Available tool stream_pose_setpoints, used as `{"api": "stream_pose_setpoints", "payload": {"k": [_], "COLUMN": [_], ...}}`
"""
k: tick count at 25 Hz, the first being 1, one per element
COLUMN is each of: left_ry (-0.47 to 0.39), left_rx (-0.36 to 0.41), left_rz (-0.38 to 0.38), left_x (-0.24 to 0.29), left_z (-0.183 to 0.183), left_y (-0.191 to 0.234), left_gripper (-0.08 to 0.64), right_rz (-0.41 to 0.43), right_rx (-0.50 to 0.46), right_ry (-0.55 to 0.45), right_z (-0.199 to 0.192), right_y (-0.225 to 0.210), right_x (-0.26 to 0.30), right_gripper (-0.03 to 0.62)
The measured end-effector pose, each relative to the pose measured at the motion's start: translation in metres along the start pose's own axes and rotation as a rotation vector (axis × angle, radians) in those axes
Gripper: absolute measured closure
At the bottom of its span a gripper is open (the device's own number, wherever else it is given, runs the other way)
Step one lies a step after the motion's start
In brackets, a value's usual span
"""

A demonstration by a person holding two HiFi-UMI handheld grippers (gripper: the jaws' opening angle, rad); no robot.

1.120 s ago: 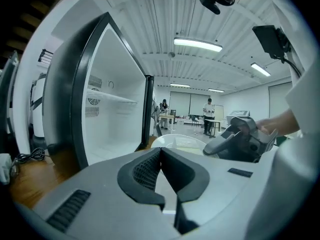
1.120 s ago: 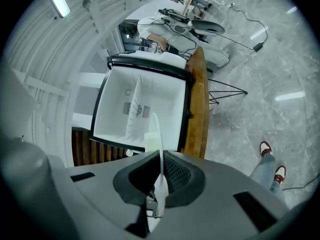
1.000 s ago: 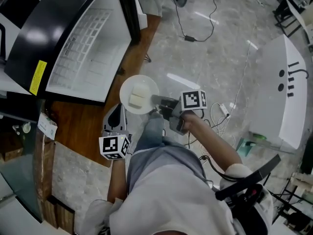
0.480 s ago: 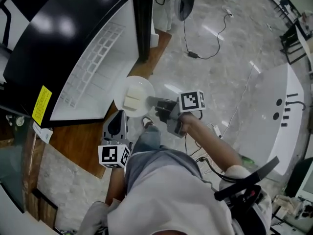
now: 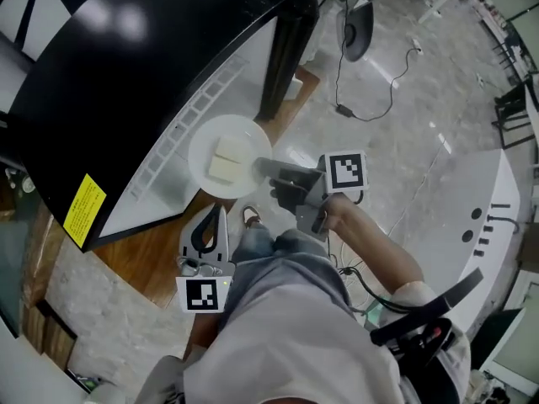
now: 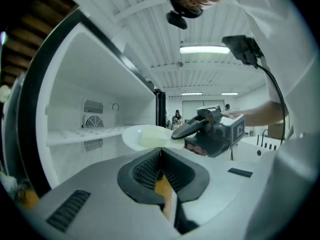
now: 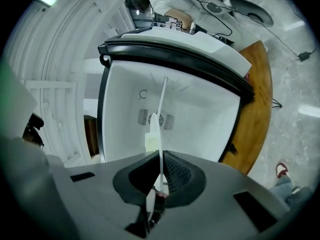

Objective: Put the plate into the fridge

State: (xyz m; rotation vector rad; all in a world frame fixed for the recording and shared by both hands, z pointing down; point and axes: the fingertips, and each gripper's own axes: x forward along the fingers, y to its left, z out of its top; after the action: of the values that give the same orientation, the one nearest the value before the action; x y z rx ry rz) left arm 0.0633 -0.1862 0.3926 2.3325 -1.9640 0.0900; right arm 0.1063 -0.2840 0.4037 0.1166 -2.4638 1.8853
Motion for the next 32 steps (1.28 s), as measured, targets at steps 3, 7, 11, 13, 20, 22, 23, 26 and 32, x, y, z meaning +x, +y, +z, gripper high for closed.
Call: {"api": "stream_pose_setpoints", "payload": {"k": [3, 7, 11, 13, 20, 22, 23, 26, 32], "left_ry": [0.015, 0.006, -0.041, -0.044, -0.016, -0.029, -0.04, -0.047, -0.043], "left_rx": [0.032, 0.049, 0.064, 0.116, 0.196, 0.204, 0.208, 0.21, 0.248], "left_rz": [0.023, 0.045, 0.118, 0.139, 0.206, 0.23, 0.241, 0.271, 0.311], "left_x": [0.054, 0.098, 0.115, 0.117, 0.142, 0.144, 0.146, 0.159, 0.172], "left_z": [0.019, 0.048, 0.07, 0.074, 0.086, 0.087, 0.087, 0.084, 0.08], "left_y": [0.043, 0.069, 0.096, 0.095, 0.11, 0.103, 0.101, 0.104, 0.103], "left_gripper": [0.54, 0.54, 0.54, 0.54, 0.54, 0.54, 0.54, 0.54, 0.54], "right_rz": [0.025, 0.036, 0.059, 0.054, 0.022, 0.02, 0.02, 0.027, 0.033], "right_rx": [0.024, 0.05, 0.075, 0.094, 0.129, 0.136, 0.144, 0.168, 0.191], "right_ry": [0.046, 0.076, 0.113, 0.133, 0.176, 0.19, 0.198, 0.223, 0.248], "right_z": [0.064, 0.117, 0.138, 0.14, 0.164, 0.161, 0.16, 0.157, 0.153], "right_y": [0.005, 0.023, 0.034, 0.032, 0.024, 0.022, 0.02, 0.017, 0.01], "right_x": [0.054, 0.089, 0.124, 0.127, 0.156, 0.153, 0.153, 0.157, 0.157], "right_gripper": [0.568, 0.568, 0.568, 0.569, 0.568, 0.568, 0.568, 0.568, 0.568]}}
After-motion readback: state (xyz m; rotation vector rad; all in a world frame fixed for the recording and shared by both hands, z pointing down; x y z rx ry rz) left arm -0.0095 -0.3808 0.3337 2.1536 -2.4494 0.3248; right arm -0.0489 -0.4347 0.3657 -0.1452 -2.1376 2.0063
